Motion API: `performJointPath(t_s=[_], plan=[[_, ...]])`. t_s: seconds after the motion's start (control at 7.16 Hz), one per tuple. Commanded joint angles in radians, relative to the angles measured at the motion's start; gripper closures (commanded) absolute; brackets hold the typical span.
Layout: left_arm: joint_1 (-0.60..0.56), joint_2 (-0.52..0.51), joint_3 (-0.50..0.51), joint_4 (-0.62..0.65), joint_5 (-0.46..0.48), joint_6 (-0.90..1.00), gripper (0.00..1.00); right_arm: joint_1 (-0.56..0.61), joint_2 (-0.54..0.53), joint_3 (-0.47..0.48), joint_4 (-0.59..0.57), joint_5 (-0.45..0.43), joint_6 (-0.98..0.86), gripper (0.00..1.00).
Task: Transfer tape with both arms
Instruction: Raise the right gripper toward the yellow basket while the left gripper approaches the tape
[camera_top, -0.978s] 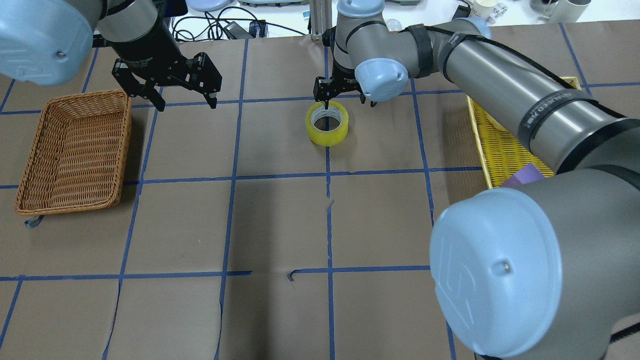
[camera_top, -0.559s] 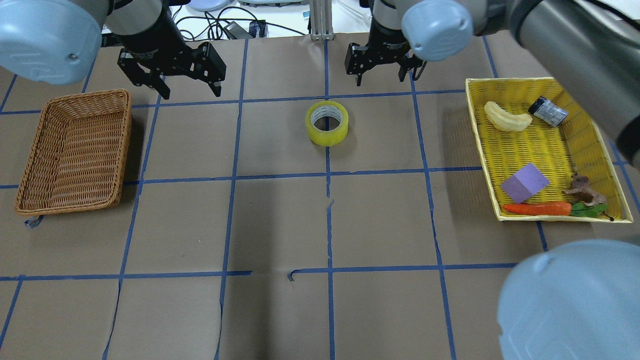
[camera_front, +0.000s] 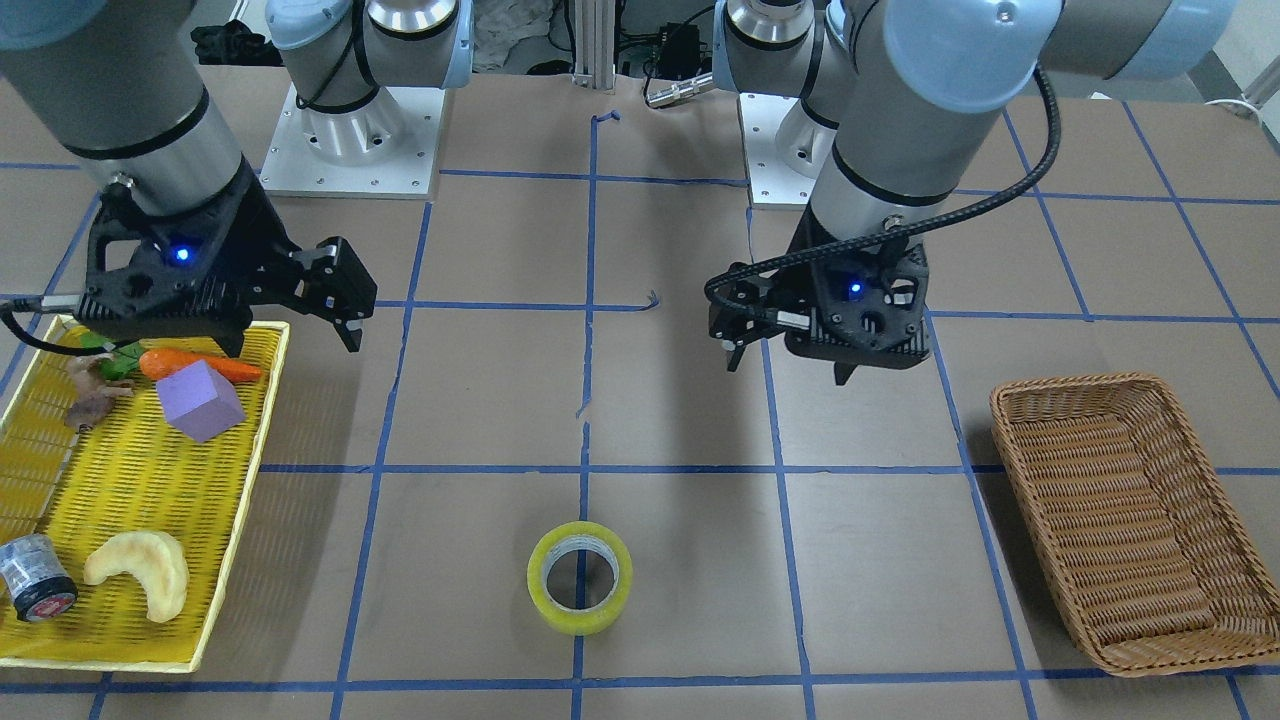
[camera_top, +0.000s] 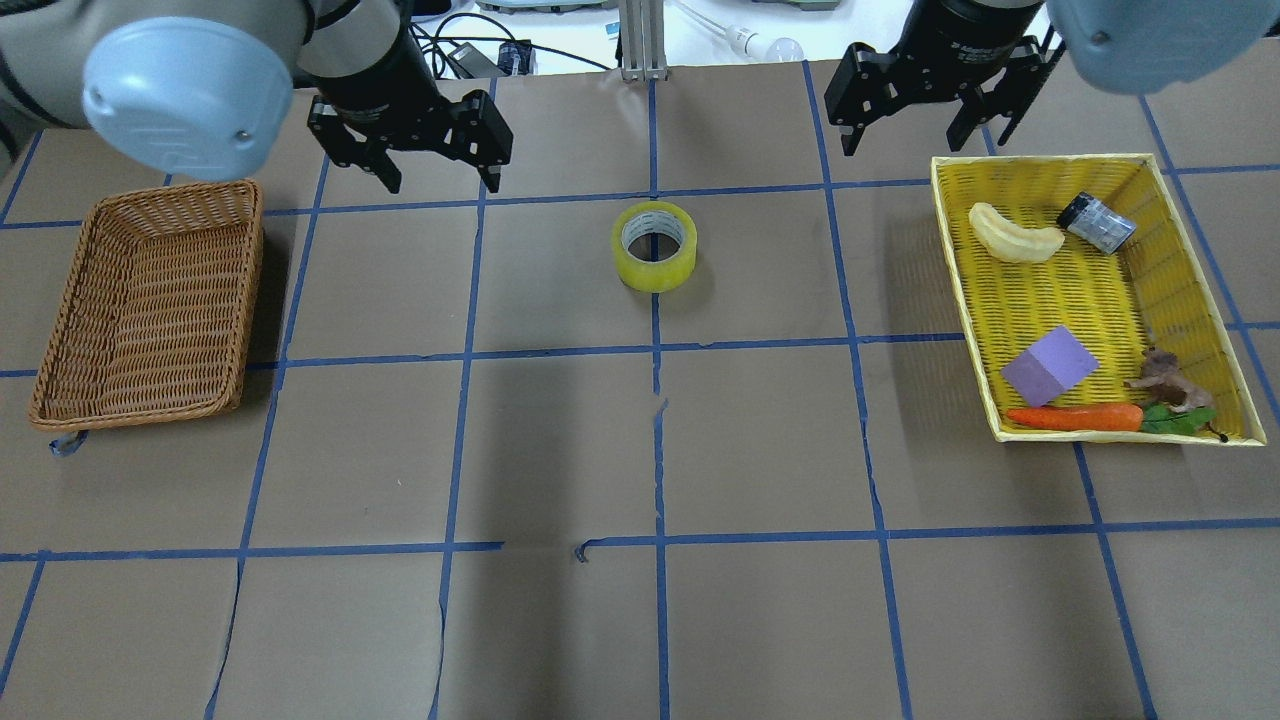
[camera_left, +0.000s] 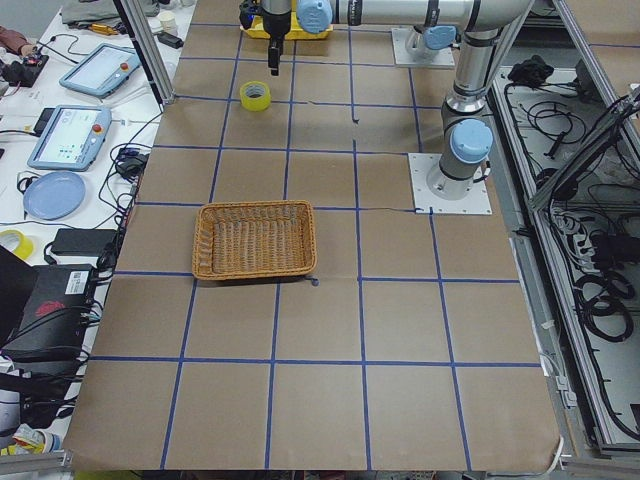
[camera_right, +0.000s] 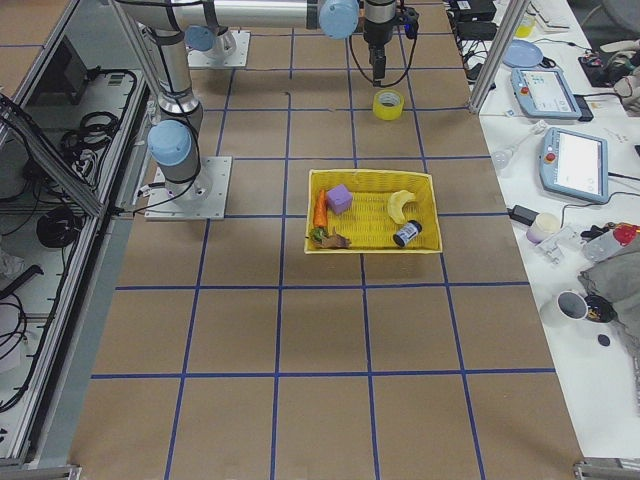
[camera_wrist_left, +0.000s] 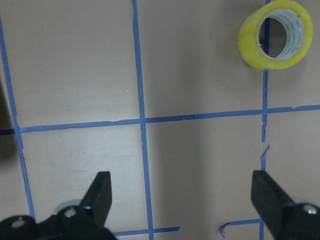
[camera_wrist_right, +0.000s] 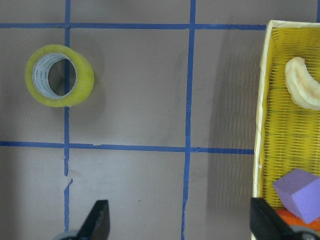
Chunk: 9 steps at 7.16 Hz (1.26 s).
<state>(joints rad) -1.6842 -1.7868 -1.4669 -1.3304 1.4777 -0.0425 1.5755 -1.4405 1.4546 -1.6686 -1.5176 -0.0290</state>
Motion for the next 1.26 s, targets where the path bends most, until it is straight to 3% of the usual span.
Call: performJointPath(t_s=[0.0,0.56,1.12], plan=[[-0.029,-0.142,-0.001,0.232,-0.112,-0.094,0.00,-0.003,-0.043,0.026,0.007,0.002,-0.005,0.00],[-0.048,-0.380,0.007,0.465,-0.111,-0.096,0.00,0.005,-0.047,0.033,0.018,0.008,-0.003,0.00],[-0.074,-0.499,0.074,0.487,-0.112,-0.129,0.00,0.005,-0.047,0.033,0.020,0.008,-0.002,0.00]])
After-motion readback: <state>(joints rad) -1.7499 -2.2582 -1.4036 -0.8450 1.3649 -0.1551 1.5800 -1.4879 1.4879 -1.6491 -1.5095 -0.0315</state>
